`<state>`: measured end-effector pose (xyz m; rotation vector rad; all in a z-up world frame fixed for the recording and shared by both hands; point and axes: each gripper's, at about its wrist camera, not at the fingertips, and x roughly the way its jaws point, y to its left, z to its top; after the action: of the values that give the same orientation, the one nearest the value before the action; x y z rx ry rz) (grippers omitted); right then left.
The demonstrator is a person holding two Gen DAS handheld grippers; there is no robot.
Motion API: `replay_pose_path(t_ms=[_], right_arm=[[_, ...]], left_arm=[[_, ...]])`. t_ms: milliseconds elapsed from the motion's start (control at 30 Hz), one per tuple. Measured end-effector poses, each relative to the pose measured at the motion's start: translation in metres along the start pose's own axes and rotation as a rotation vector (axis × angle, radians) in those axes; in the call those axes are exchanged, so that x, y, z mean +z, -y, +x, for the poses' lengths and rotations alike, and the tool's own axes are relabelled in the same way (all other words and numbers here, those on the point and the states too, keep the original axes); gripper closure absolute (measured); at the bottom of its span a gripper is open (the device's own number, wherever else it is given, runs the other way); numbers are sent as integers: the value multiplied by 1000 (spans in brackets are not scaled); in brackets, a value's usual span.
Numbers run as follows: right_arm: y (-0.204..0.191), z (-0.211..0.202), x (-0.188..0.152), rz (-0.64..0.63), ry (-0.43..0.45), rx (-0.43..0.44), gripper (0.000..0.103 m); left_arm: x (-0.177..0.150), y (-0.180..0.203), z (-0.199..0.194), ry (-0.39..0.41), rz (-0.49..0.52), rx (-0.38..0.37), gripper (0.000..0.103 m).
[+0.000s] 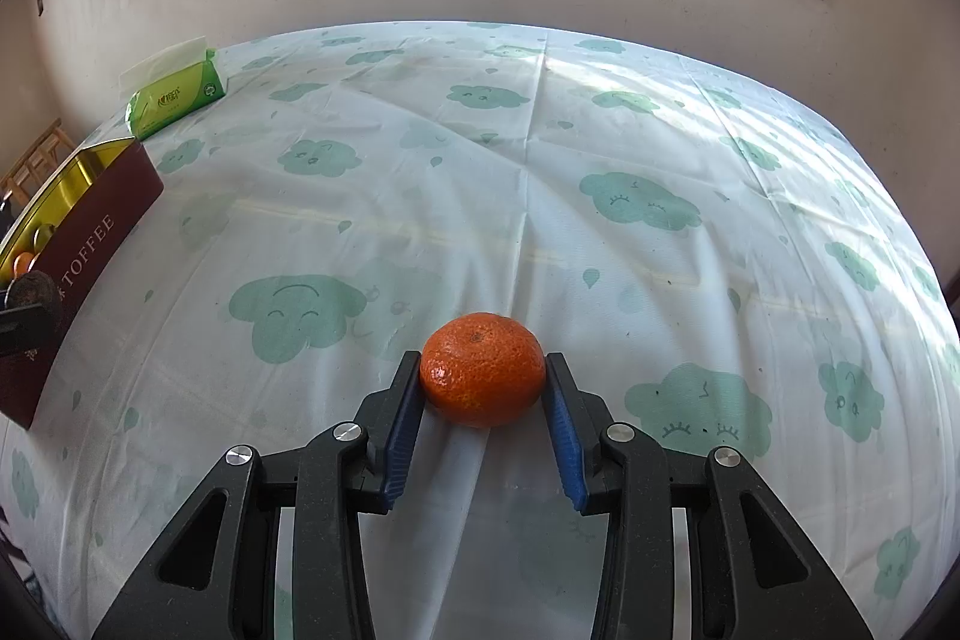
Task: Organize fruits
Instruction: 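Carry the dark fruit into the gold tray and open the left gripper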
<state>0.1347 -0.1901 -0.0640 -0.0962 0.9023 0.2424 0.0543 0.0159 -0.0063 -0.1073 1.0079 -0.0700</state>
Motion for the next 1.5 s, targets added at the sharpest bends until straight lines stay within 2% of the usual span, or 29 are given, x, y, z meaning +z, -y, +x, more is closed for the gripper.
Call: replay_pose_path(t_ms=[233, 500, 833, 1133, 1500], right_arm=[[0, 0, 0, 0, 0, -1, 62], [0, 0, 0, 0, 0, -1, 62], [0, 0, 0, -1, -1, -1, 62], [0, 0, 0, -1, -1, -1, 62], [-1, 0, 0, -2, -1, -3, 63]], left_arm=[[1, -27, -21, 21, -30, 29, 69], [1, -72, -36, 34, -91, 102, 69], [-10, -121, -33, -12, -150, 182, 69], [-23, -122, -23, -49, -150, 165, 69], [-28, -120, -22, -50, -136, 170, 68]])
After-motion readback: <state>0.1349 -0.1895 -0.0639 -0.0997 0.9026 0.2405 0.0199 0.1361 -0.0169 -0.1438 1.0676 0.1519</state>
